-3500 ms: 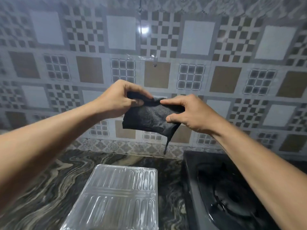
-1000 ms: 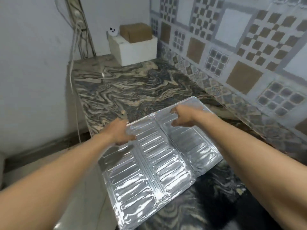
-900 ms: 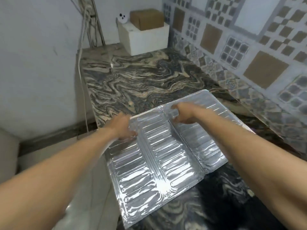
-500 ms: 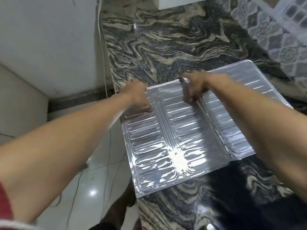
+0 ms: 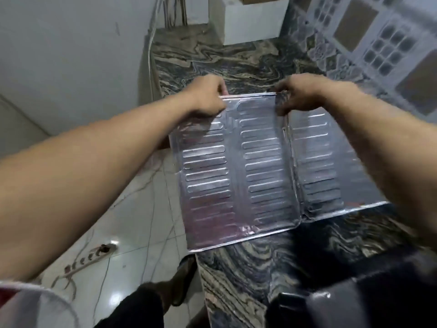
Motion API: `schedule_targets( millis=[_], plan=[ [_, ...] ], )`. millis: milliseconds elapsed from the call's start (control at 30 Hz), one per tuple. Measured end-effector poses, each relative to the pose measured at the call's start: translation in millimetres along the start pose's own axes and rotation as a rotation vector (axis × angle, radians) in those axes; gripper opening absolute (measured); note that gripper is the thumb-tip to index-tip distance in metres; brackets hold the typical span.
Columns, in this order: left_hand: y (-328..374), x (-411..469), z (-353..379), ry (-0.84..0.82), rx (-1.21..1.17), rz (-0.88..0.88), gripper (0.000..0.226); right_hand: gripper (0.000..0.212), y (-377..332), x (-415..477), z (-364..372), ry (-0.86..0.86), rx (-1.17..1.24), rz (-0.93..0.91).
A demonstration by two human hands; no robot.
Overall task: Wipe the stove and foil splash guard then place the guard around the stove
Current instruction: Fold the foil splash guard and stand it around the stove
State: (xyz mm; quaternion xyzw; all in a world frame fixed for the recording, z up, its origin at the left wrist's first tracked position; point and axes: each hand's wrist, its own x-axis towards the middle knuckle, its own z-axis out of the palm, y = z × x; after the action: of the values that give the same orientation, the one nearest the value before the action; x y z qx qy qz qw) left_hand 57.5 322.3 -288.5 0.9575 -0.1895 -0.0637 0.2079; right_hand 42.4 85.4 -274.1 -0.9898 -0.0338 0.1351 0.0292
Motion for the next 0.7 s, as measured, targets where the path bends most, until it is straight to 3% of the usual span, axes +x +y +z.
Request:
schedule_targets(
  millis=[200, 367, 500, 700],
  plan=[
    [48.6, -31.6, -72.5, 0.105, -0.003, 0.214, 0.020, 0.042, -0.2, -92.3, -79.4, 0.180, -0.041, -0.012],
    [81.2, -49.4, -99.8, 0.124, -0.014, 0.355, 0.017, 0.026, 13.7, -153.9, -97.7, 0.288, 0.008, 0.008],
    [94.8, -50.5, -94.3, 0.159, -0.020, 0.370, 0.017, 0.014, 27.4, -176.4, -79.3, 0.411, 0.107, 0.061],
    [122.2, -49.0, -69.9, 0.429, -0.025, 0.228, 0.020, 0.021, 41.7, -182.6, -68.3, 0.454, 0.279, 0.123]
  ],
)
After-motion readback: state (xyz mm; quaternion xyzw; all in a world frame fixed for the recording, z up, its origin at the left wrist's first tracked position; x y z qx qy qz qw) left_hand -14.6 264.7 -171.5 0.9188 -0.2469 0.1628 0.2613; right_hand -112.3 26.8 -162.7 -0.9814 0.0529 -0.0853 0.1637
